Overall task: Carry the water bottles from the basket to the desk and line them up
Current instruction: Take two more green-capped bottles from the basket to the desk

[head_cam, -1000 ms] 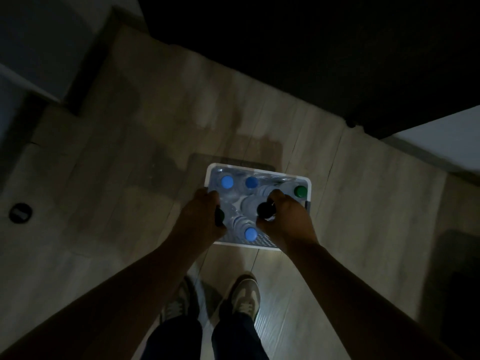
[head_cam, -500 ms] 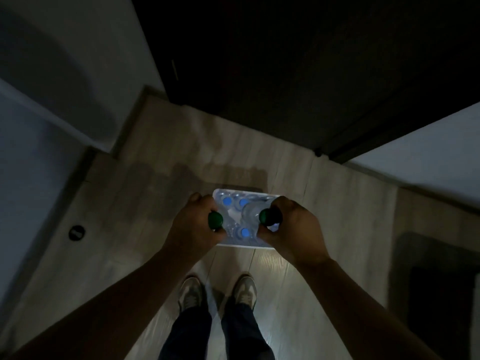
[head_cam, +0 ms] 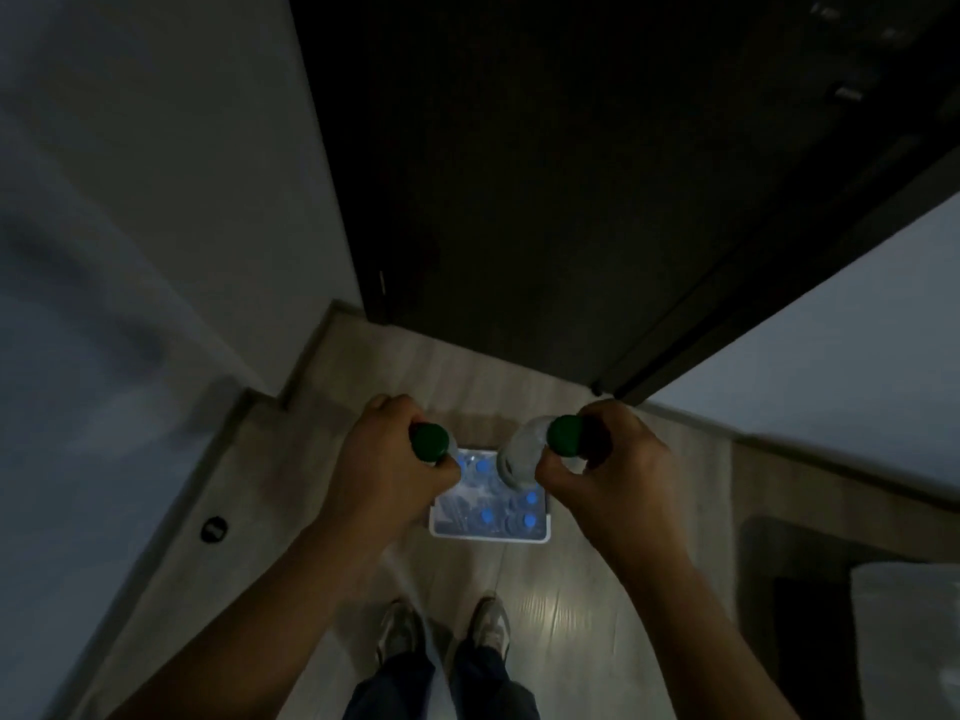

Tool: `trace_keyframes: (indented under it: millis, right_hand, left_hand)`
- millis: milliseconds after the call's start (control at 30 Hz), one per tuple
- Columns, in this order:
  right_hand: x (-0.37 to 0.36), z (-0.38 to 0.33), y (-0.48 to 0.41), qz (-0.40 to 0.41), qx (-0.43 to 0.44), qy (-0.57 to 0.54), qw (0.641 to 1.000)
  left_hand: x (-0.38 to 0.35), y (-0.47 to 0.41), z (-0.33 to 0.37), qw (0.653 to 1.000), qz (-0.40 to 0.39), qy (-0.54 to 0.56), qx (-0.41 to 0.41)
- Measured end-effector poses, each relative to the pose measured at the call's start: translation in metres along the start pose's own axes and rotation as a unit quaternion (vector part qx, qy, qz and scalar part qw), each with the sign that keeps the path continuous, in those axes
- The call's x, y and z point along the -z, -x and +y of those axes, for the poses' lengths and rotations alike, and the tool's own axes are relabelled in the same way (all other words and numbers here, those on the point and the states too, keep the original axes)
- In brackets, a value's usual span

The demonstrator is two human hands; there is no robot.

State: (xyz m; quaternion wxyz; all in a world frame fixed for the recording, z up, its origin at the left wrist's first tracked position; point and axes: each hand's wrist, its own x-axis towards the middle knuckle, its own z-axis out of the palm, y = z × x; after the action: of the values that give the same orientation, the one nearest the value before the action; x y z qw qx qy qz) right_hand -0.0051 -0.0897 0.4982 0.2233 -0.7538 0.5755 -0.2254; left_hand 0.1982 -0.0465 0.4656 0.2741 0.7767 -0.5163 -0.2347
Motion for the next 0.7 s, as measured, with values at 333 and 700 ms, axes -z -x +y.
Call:
trace_keyframes:
  millis: [333,700]
  right_hand:
    - [0.116,-0.096,-0.012,0.084,0.090,-0.056,0.991]
    - [0.206,-0.189,-0.044,0.186,0.176,-0.226,0.940]
  left_hand:
    - [0.142,0.008,0.088,0.986,0.044,0.004,-0.158]
    - [0.267,0.002,0.168,0.952,0.112,0.164,-0.234]
